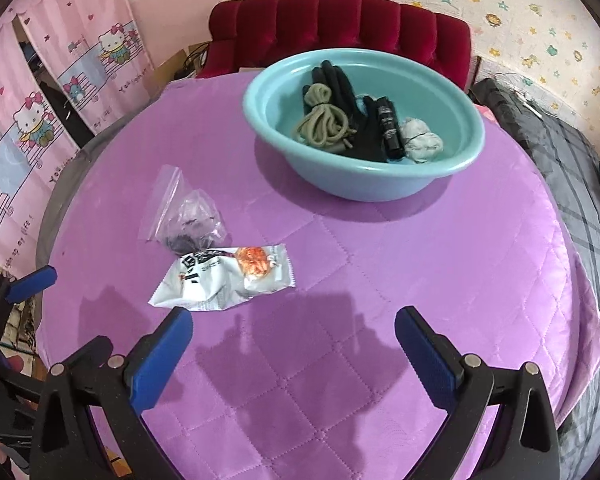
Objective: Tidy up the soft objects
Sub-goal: 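Withdraw both grippers from the basin back over the table, then grasp the silver snack packet with the right gripper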
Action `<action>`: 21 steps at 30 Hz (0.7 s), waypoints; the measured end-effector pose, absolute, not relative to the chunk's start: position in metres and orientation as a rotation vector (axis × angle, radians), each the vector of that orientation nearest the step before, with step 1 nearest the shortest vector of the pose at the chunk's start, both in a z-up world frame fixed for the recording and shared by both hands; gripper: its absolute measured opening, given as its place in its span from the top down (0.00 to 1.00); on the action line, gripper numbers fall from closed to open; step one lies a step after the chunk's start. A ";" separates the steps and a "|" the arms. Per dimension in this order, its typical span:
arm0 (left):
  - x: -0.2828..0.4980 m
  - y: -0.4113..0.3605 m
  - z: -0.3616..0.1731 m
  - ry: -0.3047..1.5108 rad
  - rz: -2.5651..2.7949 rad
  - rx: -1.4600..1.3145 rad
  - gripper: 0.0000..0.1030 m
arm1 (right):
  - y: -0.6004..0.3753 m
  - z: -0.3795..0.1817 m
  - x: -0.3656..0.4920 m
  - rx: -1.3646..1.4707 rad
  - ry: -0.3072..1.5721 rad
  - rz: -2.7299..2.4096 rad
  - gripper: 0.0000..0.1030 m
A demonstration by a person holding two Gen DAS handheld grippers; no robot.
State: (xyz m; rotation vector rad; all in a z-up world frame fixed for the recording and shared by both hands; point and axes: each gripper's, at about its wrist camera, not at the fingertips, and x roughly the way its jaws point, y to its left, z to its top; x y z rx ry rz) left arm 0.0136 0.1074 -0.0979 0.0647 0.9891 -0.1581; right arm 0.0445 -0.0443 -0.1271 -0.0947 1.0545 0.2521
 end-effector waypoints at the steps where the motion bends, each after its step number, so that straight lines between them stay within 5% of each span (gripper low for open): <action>1: 0.014 0.109 -0.098 0.989 -0.159 0.055 0.00 | -0.043 -0.128 0.045 -0.102 1.055 0.255 0.00; 21: 0.022 0.127 -0.118 1.034 -0.144 0.025 0.00 | 0.017 -0.161 0.087 -0.186 1.138 0.354 0.00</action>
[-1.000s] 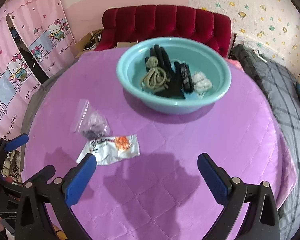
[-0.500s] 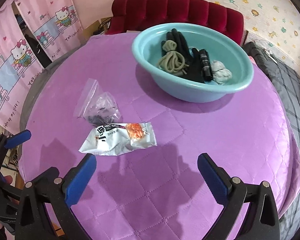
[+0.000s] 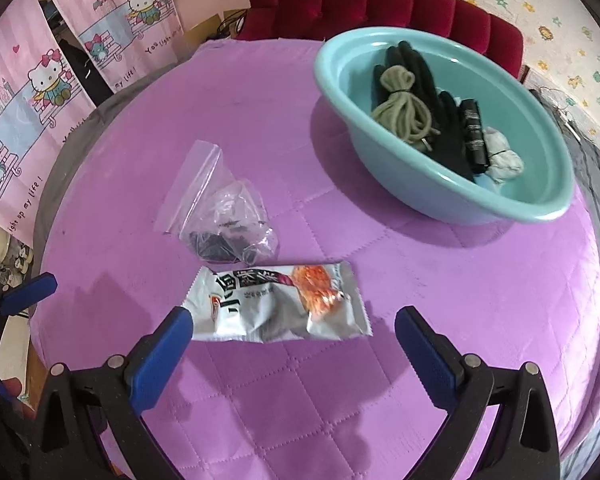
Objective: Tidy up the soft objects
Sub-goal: 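Grasp the silver snack packet with the right gripper, then grasp the clear zip bag with the left gripper while the right gripper lifts the snack packet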
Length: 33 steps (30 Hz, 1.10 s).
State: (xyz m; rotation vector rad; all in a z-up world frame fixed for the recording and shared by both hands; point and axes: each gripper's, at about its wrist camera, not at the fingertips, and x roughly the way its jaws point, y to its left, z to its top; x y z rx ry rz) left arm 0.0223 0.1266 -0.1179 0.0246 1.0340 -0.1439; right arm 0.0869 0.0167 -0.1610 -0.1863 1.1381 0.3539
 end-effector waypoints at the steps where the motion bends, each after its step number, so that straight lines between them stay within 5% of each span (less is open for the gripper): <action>1: 0.023 0.128 -0.120 1.039 -0.142 0.020 0.00 | 0.019 -0.163 0.089 -0.191 1.142 0.357 0.00; 23: 0.038 0.136 -0.143 1.102 -0.115 0.005 0.00 | 0.043 -0.213 0.133 -0.201 1.262 0.416 0.01; 33: 0.042 0.133 -0.143 1.103 -0.121 0.019 0.00 | 0.033 -0.210 0.130 -0.200 1.262 0.438 0.36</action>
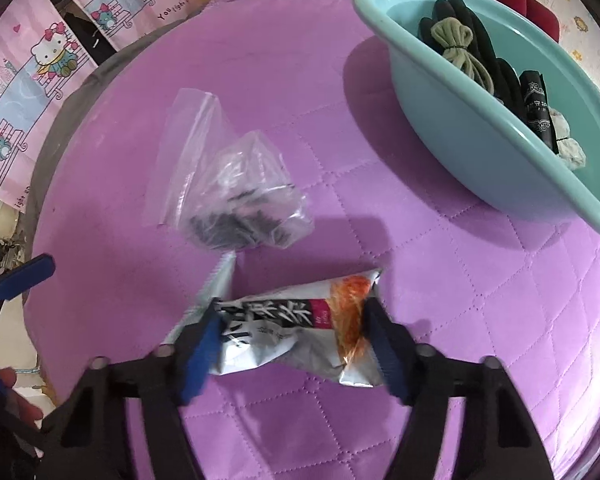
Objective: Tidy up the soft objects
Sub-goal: 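Grasp the clear zip bag with the left gripper while the right gripper lifts the snack packet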
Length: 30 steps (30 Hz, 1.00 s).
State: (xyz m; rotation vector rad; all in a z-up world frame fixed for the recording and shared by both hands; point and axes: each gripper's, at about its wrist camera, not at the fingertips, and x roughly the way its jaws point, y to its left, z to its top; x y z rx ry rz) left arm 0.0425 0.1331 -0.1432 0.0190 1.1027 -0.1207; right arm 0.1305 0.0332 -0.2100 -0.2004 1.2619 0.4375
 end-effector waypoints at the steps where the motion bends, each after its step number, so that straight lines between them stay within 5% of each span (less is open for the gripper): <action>1: 0.043 0.133 -0.143 1.100 -0.122 0.021 0.00 | 0.033 -0.209 0.130 -0.202 1.259 0.441 0.39; 30: 0.123 0.114 -0.156 1.092 -0.200 0.010 0.00 | -0.058 -0.148 0.096 -0.092 1.210 0.294 0.45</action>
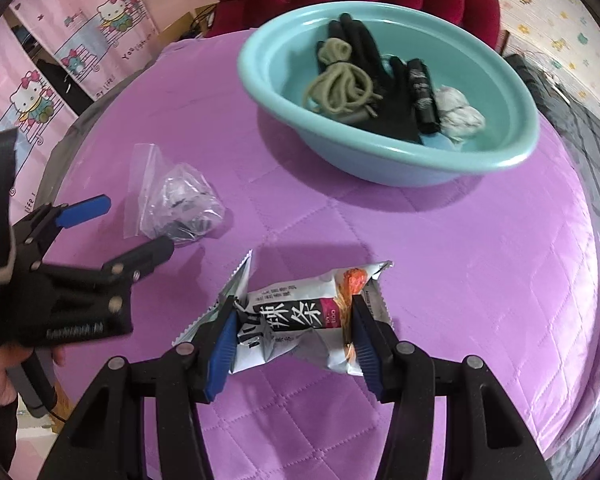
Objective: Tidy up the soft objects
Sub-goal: 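Grasp the clear zip bag with the left gripper while the right gripper lifts the snack packet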
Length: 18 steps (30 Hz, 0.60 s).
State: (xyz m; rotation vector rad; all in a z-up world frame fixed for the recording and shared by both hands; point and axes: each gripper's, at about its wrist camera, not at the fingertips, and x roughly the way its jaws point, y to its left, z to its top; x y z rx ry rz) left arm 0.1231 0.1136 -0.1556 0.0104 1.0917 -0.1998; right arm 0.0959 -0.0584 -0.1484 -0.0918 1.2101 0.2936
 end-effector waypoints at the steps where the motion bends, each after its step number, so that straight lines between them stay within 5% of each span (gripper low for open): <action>1: 0.125 0.113 -0.157 1.096 -0.204 0.012 0.00 | -0.054 -0.150 0.094 -0.090 1.212 0.287 0.45; 8: 0.137 0.110 -0.162 1.116 -0.220 0.000 0.02 | -0.062 -0.157 0.089 -0.067 1.230 0.242 0.45; 11: 0.137 0.110 -0.161 1.114 -0.229 0.006 0.27 | -0.065 -0.157 0.087 -0.063 1.230 0.229 0.45; 13: 0.136 0.108 -0.161 1.116 -0.219 0.028 0.58 | -0.068 -0.157 0.086 -0.054 1.230 0.220 0.45; 18: 0.129 0.106 -0.154 1.104 -0.237 0.032 0.67 | -0.073 -0.152 0.080 -0.049 1.224 0.206 0.45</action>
